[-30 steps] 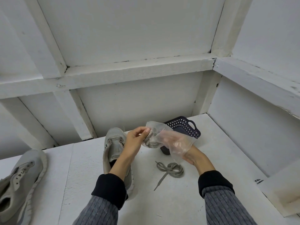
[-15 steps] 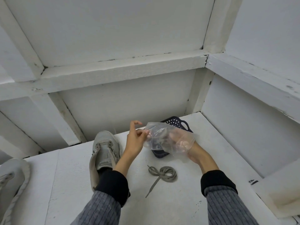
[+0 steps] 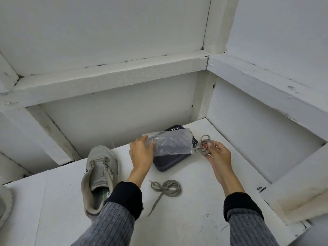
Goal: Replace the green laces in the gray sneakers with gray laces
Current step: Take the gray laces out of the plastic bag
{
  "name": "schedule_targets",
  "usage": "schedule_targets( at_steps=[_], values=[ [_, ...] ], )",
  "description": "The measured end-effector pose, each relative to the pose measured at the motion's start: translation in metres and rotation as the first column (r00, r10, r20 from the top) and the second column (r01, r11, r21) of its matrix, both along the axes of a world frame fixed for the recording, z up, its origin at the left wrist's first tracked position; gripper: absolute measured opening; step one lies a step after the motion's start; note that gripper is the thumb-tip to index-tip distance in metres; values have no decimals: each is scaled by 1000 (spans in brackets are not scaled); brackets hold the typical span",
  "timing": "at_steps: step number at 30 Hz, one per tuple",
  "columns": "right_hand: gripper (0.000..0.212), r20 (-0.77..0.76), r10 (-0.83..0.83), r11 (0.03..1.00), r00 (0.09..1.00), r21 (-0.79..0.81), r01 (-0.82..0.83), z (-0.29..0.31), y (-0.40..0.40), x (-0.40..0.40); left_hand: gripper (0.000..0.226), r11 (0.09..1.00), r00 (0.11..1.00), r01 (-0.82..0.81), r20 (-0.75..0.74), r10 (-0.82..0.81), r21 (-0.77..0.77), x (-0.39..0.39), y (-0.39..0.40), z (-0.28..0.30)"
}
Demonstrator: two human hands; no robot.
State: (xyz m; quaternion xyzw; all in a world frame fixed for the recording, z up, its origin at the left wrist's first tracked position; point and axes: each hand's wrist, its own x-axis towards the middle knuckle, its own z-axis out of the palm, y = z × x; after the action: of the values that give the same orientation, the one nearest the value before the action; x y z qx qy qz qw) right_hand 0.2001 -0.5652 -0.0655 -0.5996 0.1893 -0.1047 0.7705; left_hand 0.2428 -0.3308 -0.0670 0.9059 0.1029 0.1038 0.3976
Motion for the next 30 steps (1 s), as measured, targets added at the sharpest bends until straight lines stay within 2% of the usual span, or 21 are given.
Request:
schedule_targets(
  at_steps=[3, 7, 11, 15, 18, 20, 23, 25, 27, 30],
  values=[
    [16, -15, -16, 1000, 1000, -3, 16, -5, -3, -6, 39, 974, 998, -16, -55, 30, 228, -2, -12, -2],
    [13, -23, -87, 996, 996, 19, 87, -8, -6, -10, 44, 927, 991, -40, -106, 86, 374, -2, -30, -5],
    [12, -45, -155, 987, 987, 40, 157, -10, -10, -9, 50, 832, 985, -35, -123, 124, 554, -1, -37, -8],
    [13, -47, -196, 978, 979, 59, 199, -14, -13, -6, 54, 767, 986, -13, -121, 119, 642, 6, -34, -5],
    [14, -74, -183, 981, 980, 44, 187, -20, -13, -1, 56, 746, 979, 18, -165, 123, 666, 10, -31, -3],
    [13, -97, -160, 986, 982, 32, 163, -24, -11, 1, 45, 766, 989, 37, -133, 64, 641, 11, -29, -6],
    [15, -110, -145, 988, 983, 29, 149, -27, -8, 3, 15, 868, 974, 126, 107, -201, 480, 12, -30, -16],
    [15, -115, -150, 988, 982, 28, 154, -27, -8, 4, 19, 882, 913, 260, 197, -357, 393, 13, -34, -18],
    [15, -115, -154, 987, 981, 29, 159, -27, -10, 4, 33, 829, 863, 413, 128, -489, 377, 16, -38, -19],
    [14, -105, -168, 984, 980, 34, 173, -25, -13, 5, 44, 711, 795, 601, -177, -581, 365, 22, -39, -22]
  ],
)
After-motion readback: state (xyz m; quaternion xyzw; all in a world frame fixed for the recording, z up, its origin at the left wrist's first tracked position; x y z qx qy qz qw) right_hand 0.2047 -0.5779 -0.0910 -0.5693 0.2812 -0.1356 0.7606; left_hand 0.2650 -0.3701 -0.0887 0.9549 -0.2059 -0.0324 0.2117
